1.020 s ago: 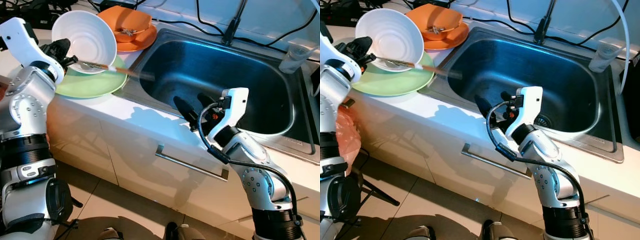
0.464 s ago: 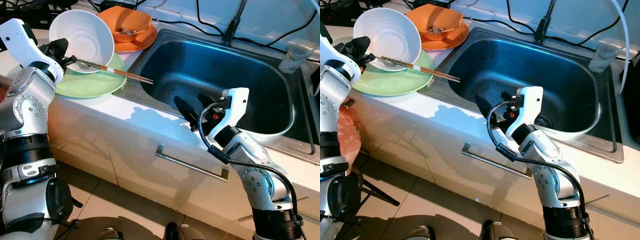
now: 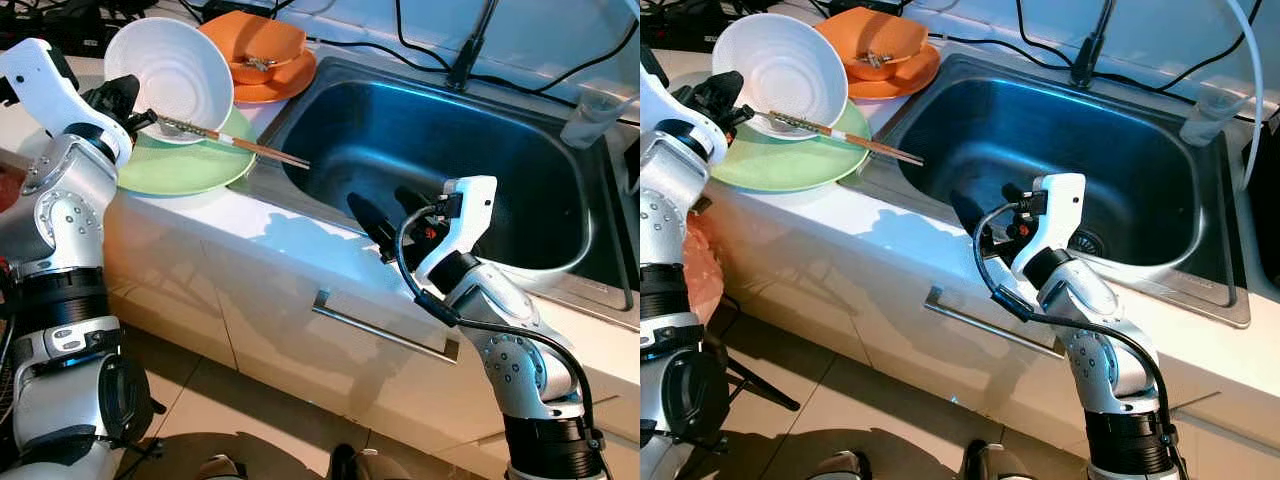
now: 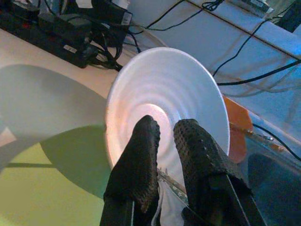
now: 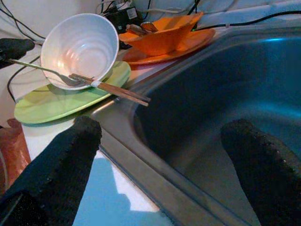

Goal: Kitchen organization

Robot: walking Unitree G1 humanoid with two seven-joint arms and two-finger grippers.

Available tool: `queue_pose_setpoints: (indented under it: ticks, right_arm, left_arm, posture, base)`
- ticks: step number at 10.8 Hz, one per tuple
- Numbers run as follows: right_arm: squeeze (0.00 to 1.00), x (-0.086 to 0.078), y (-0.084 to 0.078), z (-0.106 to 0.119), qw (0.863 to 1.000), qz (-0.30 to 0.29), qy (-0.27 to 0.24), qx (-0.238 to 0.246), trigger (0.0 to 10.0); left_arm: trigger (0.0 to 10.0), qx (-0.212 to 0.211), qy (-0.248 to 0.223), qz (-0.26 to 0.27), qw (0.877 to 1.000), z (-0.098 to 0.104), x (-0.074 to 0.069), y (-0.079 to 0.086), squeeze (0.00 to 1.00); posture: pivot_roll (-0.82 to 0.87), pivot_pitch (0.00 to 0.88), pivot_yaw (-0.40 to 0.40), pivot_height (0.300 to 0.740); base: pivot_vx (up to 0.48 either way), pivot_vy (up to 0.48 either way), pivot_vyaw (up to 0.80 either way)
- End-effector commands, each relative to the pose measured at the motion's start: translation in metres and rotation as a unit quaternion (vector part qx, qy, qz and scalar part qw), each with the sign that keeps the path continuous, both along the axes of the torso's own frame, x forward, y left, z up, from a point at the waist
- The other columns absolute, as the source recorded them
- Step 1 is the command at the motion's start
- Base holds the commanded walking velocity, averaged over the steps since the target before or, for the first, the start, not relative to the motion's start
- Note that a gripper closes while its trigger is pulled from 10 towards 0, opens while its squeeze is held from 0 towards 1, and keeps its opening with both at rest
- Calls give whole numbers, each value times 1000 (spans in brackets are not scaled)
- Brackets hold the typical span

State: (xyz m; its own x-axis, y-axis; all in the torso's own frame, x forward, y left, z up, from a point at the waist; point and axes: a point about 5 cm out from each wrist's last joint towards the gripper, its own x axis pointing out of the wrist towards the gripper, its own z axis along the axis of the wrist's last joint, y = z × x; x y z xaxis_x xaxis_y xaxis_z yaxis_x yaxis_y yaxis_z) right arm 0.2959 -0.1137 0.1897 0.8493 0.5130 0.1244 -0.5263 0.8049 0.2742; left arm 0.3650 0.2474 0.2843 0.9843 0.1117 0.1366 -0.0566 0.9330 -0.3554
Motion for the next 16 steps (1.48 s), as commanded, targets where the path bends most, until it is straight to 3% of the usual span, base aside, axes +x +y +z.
queue_pose_setpoints:
  ticks: [1,4,11,14,16]
  right_arm:
    - [1000,2,-3,6,1000,-7,-16,-4,10000]
    - [1000,2,-3,6,1000,-8,-18,-4,10000]
    - [1000,2,-2,5,1000,-8,-19,-2,10000]
    - [1000,2,-1,5,1000,-8,-20,0,10000]
    - [1000,2,-1,6,1000,-9,-19,7,10000]
  left_arm:
    - [118,12,-31,-9,999,16,0,-7,0]
    - [0,28,-70,-23,997,32,-2,-15,0]
    - [0,30,-82,-27,996,35,-1,-17,0]
    - [0,64,-116,-55,990,36,-4,-37,0]
    - [0,81,-149,-80,982,35,-8,-61,0]
  posture:
    - [-96,117,-61,740]
    - [-94,113,-61,740]
    - [-93,111,-56,740]
    - [-91,109,-56,740]
    - [-92,108,-56,740]
  base:
    - [0,0,0]
    - [0,0,0]
    - [0,0,0]
    - [0,0,0]
    - [0,0,0]
